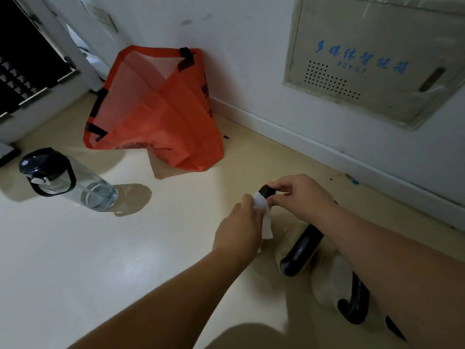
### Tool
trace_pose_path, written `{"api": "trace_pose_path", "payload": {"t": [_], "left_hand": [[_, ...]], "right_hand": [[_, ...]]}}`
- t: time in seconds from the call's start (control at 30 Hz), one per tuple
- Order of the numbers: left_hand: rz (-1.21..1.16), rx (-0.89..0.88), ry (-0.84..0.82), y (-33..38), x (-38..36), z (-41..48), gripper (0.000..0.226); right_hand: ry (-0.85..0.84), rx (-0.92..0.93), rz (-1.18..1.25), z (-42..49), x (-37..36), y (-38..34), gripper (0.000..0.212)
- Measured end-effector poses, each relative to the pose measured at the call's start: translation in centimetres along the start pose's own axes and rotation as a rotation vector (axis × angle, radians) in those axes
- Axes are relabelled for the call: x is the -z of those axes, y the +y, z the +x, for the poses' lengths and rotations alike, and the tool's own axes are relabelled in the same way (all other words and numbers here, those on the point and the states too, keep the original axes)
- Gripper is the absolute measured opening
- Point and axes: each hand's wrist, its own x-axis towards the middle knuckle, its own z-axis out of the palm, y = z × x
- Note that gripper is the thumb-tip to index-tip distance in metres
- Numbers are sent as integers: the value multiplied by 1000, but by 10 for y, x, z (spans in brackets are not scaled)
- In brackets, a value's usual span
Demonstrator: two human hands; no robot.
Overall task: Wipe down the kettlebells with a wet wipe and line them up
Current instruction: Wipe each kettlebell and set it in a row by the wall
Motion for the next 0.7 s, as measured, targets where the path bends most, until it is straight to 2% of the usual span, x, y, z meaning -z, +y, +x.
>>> {"api": "trace_pose_path", "payload": {"t": [0.1,0.2,0.3,0.4,0.47,0.53,0.57,0.7], "left_hand": [[-7,-29,99,-24,-22,-27,47],[-40,-68,129,-40,-32,-54,56],[-39,-15,109,-40,-31,-60,56],[91,-24,120,-22,-16,-25,40],[207,-27,7,-2,-7,11,35],[269,-53,-117,14,-1,34,42],[254,-74,-123,16,-1,37,47],[119,-80,57,-11,-16,-8,59]], "right_hand": [[-4,10,9,1,-1,1,47],[-8,8,21,2,-1,2,49],[-11,13,15,2,-3,2,50],[-12,45,10,3,-7,2,44],[0,64,2,4,-8,0,38],[4,70,-41,4,-7,-3,36],[3,68,-63,3,-6,-4,34],[-20,70,-124,0,2,-4,29]]}}
